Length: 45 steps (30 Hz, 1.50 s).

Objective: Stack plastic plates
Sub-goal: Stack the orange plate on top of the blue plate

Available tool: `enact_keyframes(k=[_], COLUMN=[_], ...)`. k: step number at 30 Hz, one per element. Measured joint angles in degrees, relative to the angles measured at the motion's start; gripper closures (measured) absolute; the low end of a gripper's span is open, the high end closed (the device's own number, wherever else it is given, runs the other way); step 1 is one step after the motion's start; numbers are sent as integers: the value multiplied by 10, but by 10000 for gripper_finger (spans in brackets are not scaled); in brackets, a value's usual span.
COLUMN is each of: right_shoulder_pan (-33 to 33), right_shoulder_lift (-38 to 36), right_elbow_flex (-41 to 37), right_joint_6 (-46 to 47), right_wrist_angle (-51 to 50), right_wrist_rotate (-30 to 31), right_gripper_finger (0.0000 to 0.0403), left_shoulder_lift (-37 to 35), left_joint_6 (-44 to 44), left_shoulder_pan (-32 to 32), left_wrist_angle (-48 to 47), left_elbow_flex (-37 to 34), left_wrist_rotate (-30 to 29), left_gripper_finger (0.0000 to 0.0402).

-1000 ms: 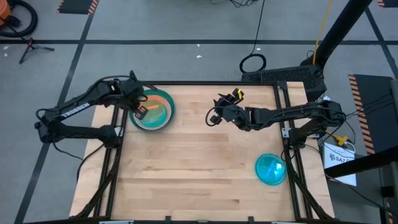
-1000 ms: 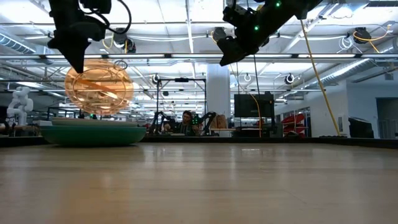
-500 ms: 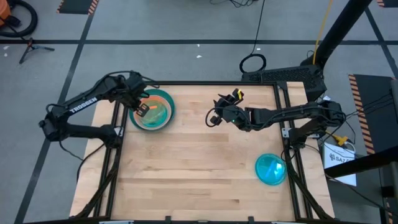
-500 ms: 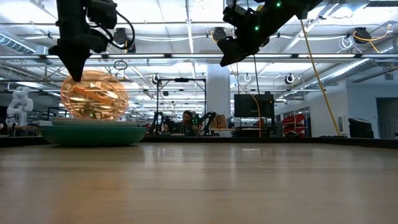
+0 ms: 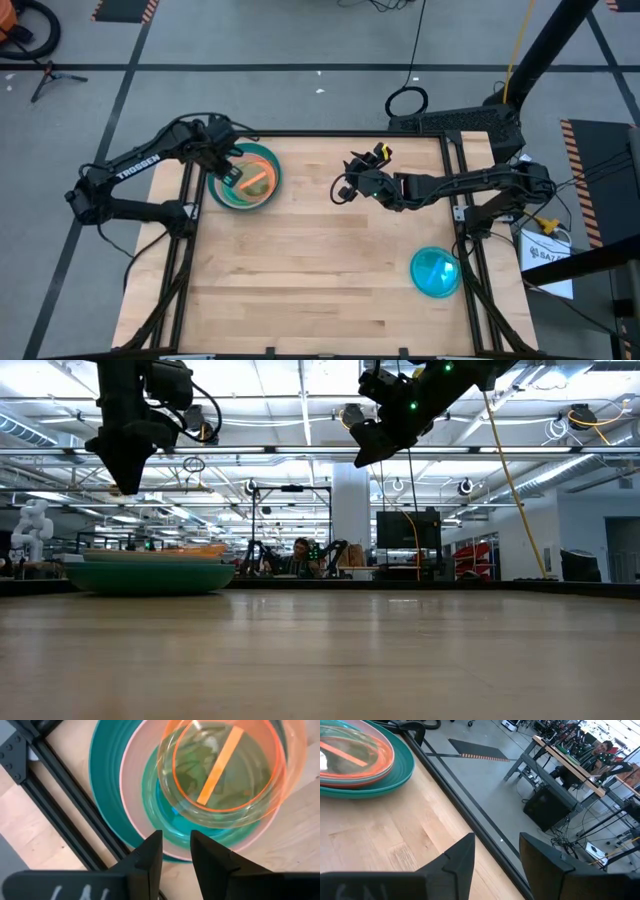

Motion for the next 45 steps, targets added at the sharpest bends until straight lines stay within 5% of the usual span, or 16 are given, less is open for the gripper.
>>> enact_keyframes(k=[20,30,45], right_shoulder_pan=[0,0,0], right_shoulder_lift=[0,0,0], right_elbow_flex=[0,0,0], right_joint_6=[0,0,0], right_wrist_angle=[-10,-12,-22], right_wrist_rotate=[0,0,0], right_gripper_finger=[257,257,257], left_shoulder_lift=[19,140,279], left_joint_6=[10,18,29], left_shoulder_pan=[-115,-167,-182], left_wrist_angle=[187,220,214], left_elbow_flex=[0,-1,0], left_wrist_rotate=[-4,-75,-94], left_gripper_finger=[293,293,293])
